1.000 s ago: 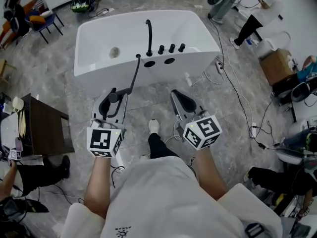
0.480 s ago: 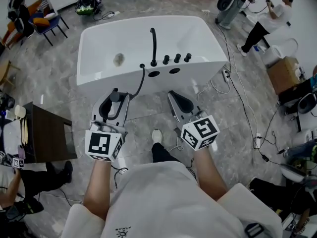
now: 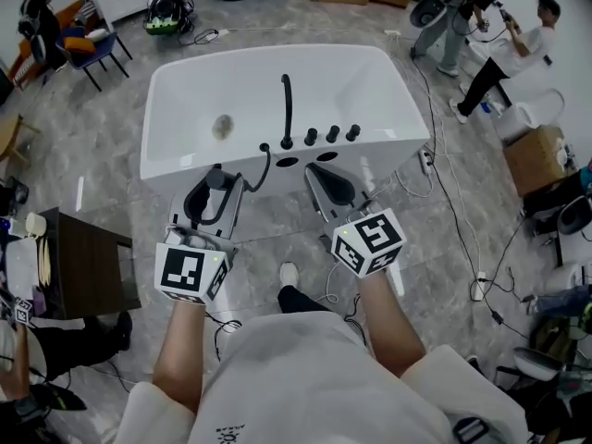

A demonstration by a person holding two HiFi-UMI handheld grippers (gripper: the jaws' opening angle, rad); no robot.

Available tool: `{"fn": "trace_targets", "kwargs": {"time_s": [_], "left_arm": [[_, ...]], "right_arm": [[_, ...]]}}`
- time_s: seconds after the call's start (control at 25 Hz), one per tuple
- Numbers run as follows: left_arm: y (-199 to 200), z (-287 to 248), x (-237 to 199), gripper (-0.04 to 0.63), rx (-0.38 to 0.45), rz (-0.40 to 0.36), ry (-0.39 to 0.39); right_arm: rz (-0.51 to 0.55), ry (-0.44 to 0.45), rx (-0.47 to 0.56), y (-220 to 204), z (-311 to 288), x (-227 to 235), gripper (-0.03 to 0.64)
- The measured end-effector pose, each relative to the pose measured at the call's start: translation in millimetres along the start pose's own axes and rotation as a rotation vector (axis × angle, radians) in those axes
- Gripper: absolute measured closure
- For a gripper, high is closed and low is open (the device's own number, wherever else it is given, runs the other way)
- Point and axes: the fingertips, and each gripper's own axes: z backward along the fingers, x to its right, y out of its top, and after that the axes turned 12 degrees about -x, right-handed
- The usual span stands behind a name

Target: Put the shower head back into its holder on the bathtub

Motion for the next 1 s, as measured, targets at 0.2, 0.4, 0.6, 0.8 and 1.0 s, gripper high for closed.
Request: {"fn": "trace_targets", "kwargs": {"time_s": [0.2,0.4,0.6,0.8,1.0], "left_arm": [[23.0,-37.6,-6.6,0.449,0.013,-0.006,0.027],[32.4,-66.2,-11.6,0.449,0.006,-0.019,0.06],[41.7,-96.0,-14.3,0.449,-0.008,-0.028,0.084],[43.9,-116.7,-13.8,0.449,-0.027,-0.033,0.084],[43.7,-135.1,-17.3,0.449,-0.036,-0.042,0.086]], "right_arm": [[0.014,0.048,0.016,20.2,-23.4,28.9,0.6],[0.01,0.091,0.023,26.2,-41.0,51.3,0.6],[0.004,0.14,0.014,24.8,-58.2,71.0,0.6],[-0.014,0.14,0.011,19.2,-67.6,91.7,0.598],[-0.023,0.125,0.013,17.7,-71.8,110.5,0.6]]}}
